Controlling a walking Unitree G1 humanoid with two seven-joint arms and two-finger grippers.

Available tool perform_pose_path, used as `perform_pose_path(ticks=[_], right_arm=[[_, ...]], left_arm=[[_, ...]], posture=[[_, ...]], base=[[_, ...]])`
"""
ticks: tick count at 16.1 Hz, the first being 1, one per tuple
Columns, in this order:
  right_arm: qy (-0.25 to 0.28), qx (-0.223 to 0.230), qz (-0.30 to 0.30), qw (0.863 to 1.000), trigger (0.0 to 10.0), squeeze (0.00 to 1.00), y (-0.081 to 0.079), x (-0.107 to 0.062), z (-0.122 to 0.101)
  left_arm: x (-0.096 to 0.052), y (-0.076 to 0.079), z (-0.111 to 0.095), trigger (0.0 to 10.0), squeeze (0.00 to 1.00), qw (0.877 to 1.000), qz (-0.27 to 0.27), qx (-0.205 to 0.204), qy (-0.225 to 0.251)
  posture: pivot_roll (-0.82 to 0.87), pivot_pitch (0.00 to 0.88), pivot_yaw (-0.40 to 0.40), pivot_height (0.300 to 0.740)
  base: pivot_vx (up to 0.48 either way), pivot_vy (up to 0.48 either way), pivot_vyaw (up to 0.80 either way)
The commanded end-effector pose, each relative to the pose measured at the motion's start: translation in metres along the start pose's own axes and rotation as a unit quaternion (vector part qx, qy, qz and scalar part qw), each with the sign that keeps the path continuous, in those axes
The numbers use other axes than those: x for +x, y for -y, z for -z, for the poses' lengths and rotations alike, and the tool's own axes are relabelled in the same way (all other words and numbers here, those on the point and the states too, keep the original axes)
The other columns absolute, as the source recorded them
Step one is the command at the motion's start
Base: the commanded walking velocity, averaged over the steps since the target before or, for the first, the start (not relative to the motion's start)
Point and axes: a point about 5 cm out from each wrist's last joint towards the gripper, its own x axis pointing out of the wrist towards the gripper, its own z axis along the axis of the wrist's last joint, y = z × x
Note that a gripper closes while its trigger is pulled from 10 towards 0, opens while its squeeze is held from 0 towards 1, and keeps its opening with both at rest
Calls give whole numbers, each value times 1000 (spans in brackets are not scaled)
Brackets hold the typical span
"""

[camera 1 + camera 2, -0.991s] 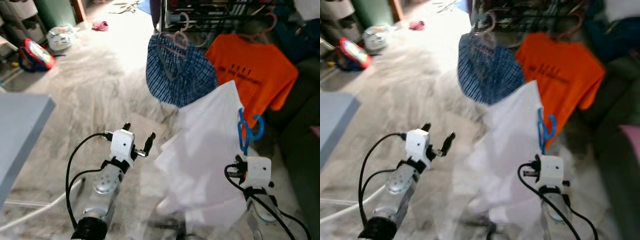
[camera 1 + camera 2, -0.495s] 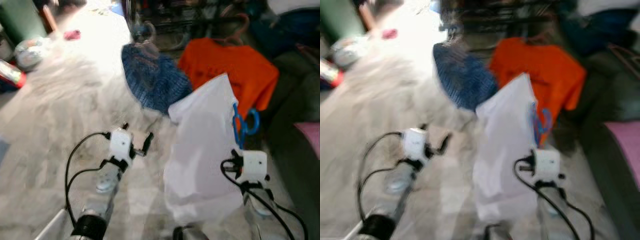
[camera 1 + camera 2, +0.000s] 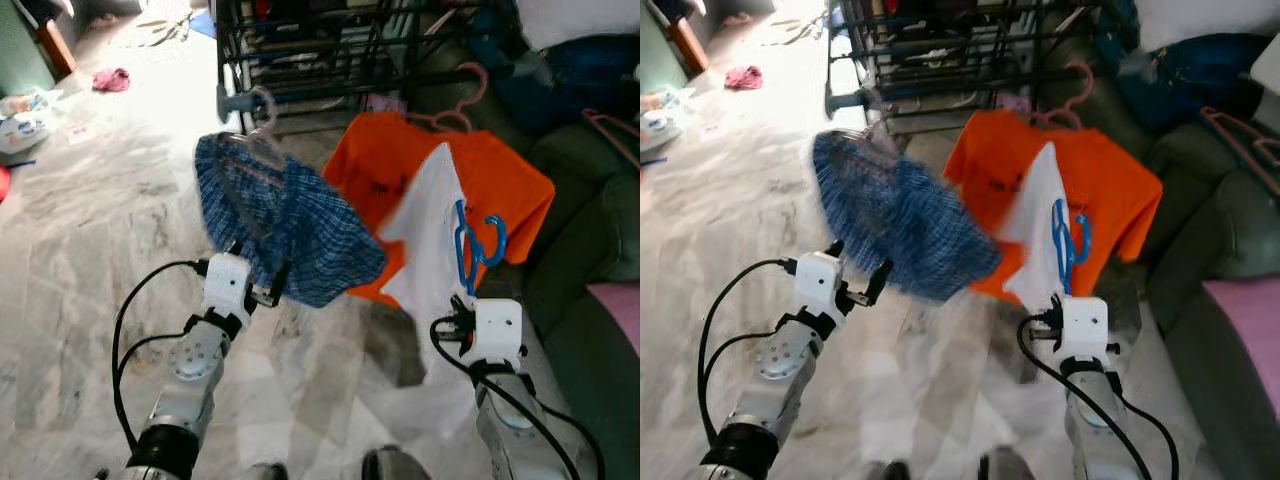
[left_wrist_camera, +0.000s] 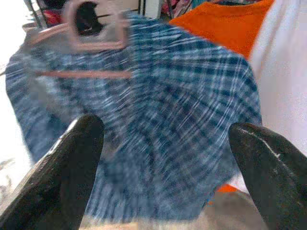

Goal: Hang hanger

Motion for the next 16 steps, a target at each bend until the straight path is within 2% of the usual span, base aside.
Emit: perform_pose_path(ticks=[1,4,5,8,16], right_arm=[[9,-3,-10,1000,10000,0,3,1,-4],[3,5,-64,998,10000,0,-11,4,-5],[6,-6,-77,997,10000,0,-14,4,-6],[3,-9,-86,996,10000,0,-19,4,-4],[-3,-14,-93,996,10000,0,-23,4,-1]], left_arm=[[-1,3,7,10000,0,1000,-2,-3,-20],[-1,0,9,10000,0,999,-15,-9,-29],[0,-1,9,10000,0,999,-15,-8,-29],[0,-1,8,10000,0,1000,-10,-5,-28],[-2,2,11,10000,0,999,4,3,-33]], posture=[[38,190,12,740],[40,197,13,740],[41,199,14,740],[45,203,17,740],[38,226,32,740]], base=[[0,0,0],[0,0,0],[0,0,0],[0,192,0],[0,472,0]])
